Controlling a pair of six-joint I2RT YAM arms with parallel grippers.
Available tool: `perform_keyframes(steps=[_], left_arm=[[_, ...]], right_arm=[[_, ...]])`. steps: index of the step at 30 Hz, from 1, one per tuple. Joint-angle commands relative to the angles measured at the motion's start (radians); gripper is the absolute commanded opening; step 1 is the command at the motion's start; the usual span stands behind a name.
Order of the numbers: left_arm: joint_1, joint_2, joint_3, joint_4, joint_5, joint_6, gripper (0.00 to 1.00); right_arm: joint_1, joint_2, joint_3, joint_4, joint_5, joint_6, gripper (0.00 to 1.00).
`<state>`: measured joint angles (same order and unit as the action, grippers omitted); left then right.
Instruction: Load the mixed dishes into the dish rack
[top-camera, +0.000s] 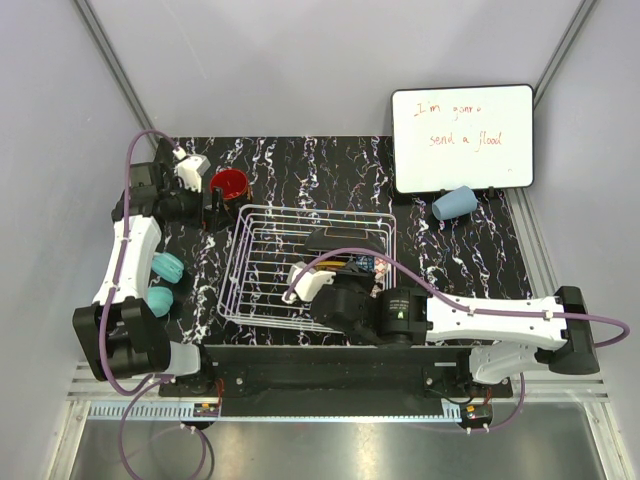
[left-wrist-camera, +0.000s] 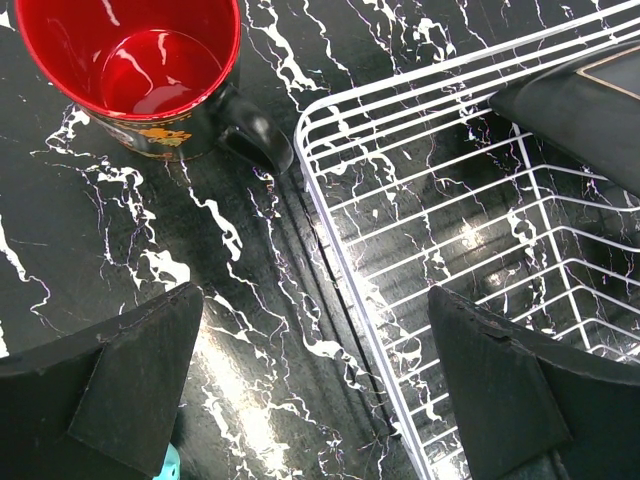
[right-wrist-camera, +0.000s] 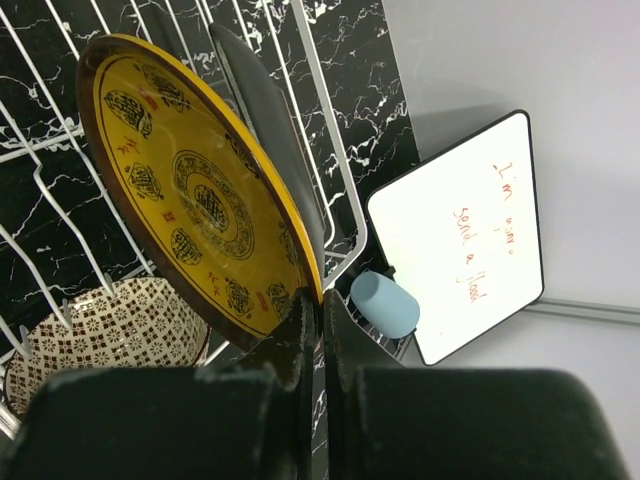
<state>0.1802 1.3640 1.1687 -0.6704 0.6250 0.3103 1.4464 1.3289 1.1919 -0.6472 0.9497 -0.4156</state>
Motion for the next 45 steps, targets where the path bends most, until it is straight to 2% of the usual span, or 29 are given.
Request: perform_keyframes(steps=[1,18,22,25,29,31,33,37,38,39,41,45], left_arm=[[0.008,0.006,-0.004,0.040,0.032,0.013,0.99],[0.019,-0.006,0.000,0.029,0.039,0.023,0.99],[0.022,-0.008,0.002,0.026,0.041,0.024,0.99],[0.028,-0.011,0.000,0.025,0.044,0.026,0.99],[0.031,-0.019,0.000,0.022,0.044,0.023,0.99],[0.033,-0.019,0.002,0.022,0.044,0.018,0.99],[0.033,-0.011,0.008,0.022,0.038,0.009,0.99],[0.034,0.003,0.026,0.022,0.024,0.000,0.99],[0.033,0.004,0.038,0.022,0.022,-0.004,0.99],[0.034,0.009,0.046,0.023,0.021,-0.010,0.99],[0.036,0.029,0.077,0.023,0.005,-0.036,0.99],[0.036,0.056,0.126,0.034,-0.027,-0.083,0.99]], right_arm=[[0.009,-0.007,-0.020,0.027,0.001,0.037,0.00],[0.009,0.015,-0.130,0.057,-0.026,0.109,0.00],[0.008,0.013,-0.147,0.044,-0.072,0.147,0.00],[0.009,0.026,-0.130,-0.028,-0.141,0.242,0.00],[0.009,0.021,-0.129,-0.086,-0.241,0.305,0.14],[0.009,0.021,-0.133,-0.094,-0.259,0.328,0.16],[0.009,0.029,-0.133,-0.120,-0.282,0.343,0.32],[0.009,0.013,-0.112,-0.149,-0.275,0.371,0.41],[0.009,0.010,-0.097,-0.154,-0.257,0.371,0.50],[0.009,-0.002,-0.083,-0.158,-0.238,0.365,0.54],[0.009,-0.014,-0.029,-0.164,-0.186,0.351,0.57],[0.009,-0.051,0.093,-0.166,-0.092,0.321,0.58]])
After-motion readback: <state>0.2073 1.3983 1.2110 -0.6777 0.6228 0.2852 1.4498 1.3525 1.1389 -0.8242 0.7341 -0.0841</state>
